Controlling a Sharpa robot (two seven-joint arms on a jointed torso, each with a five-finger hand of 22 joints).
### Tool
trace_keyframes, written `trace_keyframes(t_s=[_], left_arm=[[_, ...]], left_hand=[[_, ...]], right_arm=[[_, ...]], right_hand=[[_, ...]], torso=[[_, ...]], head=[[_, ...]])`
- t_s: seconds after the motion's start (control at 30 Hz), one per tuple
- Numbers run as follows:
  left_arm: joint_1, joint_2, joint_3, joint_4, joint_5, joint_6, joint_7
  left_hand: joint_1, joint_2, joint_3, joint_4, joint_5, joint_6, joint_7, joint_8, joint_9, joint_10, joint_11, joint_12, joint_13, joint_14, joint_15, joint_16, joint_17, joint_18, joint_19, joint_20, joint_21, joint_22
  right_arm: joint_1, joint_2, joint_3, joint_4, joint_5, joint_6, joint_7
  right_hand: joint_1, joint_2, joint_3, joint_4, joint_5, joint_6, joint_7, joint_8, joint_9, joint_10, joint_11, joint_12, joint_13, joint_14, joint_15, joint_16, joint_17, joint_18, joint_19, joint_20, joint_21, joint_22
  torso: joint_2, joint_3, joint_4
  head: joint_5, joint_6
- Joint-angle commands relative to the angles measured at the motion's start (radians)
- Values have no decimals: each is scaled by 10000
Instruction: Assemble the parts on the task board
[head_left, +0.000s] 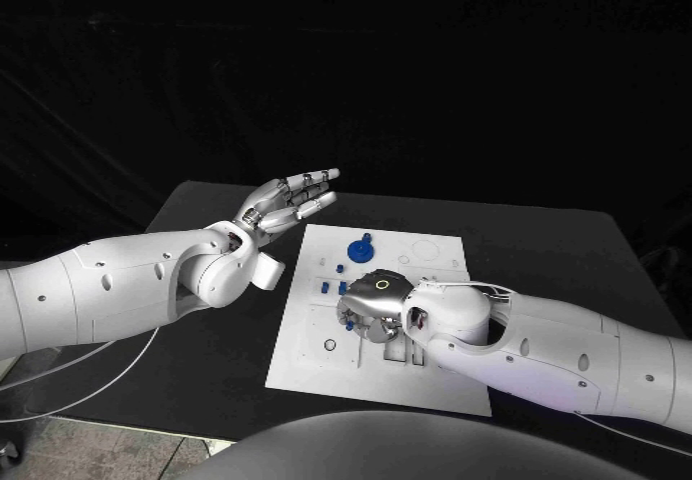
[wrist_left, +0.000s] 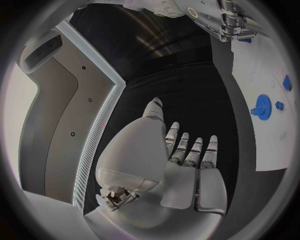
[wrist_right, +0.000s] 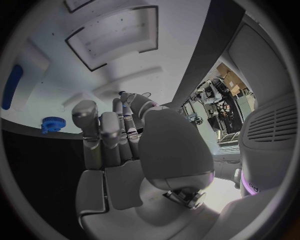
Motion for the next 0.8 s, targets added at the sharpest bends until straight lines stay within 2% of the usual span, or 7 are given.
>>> trace_keyframes(t_s=[0.03,0.2,0.3,0.37,0.43,0.67,0.8], left_arm=[[1,31,6,3,42,256,6],[1,38,6,-1,42,300,-29],[0,40,6,-5,42,314,-46],[0,38,6,-4,42,317,-53],[0,34,6,-4,42,321,-61],[0,18,6,-19,47,330,-68],[-1,6,6,-12,66,330,-70]], left_hand=[[116,0,-75,-16,56,49,50,-63,-11,12,94,65,10,8,89,71,18,-101,92,-14,71,50],[192,31,-109,-28,90,94,81,-61,-5,33,119,107,15,82,139,157,30,-101,190,-16,103,138],[217,41,-123,-30,99,114,92,-59,-3,44,132,130,17,110,158,188,35,-100,227,-17,114,169],[232,44,-131,-32,103,122,98,-58,-2,50,137,138,18,125,167,204,37,-100,245,-18,120,184],[246,47,-139,-34,107,135,103,-57,0,55,142,148,19,139,173,219,39,-99,270,-19,129,214],[279,52,-151,-41,123,151,113,-56,2,60,155,149,18,164,184,242,42,-98,300,-19,138,226],[296,55,-156,-46,133,155,115,-56,3,62,161,155,19,177,188,256,44,-96,324,-20,146,255]], right_arm=[[-40,21,-4,-11,-127,125,10],[-72,22,-4,-18,-129,109,11],[-80,11,-4,-18,-110,94,-3],[-83,-8,-4,-8,-103,58,-12],[-85,-44,-4,13,-100,-10,-37],[-55,-503,30,386,-151,-651,-336],[264,-1068,78,797,35,-1053,-419]], right_hand=[[-46,-71,5,-57,29,-37,-29,-110,-29,-26,-10,-72,-37,-62,-43,0,-22,-27,-38,-21,-30,944],[-152,-122,-7,-9,33,-317,-9,-348,-136,-321,45,-251,-137,-139,-75,-52,-113,-8,-112,-28,-122,916],[-368,-279,-38,125,41,-999,-49,-804,-355,-1020,135,-565,-264,-327,-108,-235,-327,41,-295,-39,-419,835],[-423,-368,-172,194,-1269,-1443,-287,-1107,-529,-1541,190,-679,-282,-452,-41,-327,-462,72,-434,-24,-655,766],[-450,-424,-334,245,-1669,-1692,-445,-1262,-637,-1936,259,-695,-258,-564,-3,-403,-585,86,-538,39,-883,708],[-229,-526,-1187,464,-2088,-2458,-638,-1317,-1012,-3652,410,-679,-247,-1111,142,-760,-1151,207,-971,196,-1888,486],[12,-516,-1579,713,-2112,-2620,-684,-1301,-1150,-4101,423,-537,-307,-1155,159,-701,-1217,223,-962,222,-2024,483]], torso=[[4,-4,3],[-1,-2,0],[-4,-2,1],[-6,-4,6],[-3,-1,5],[-2,3,-8],[2,-9,-11]], head=[[2,1],[16,1],[18,1],[17,1],[26,1],[26,1],[-26,1]])
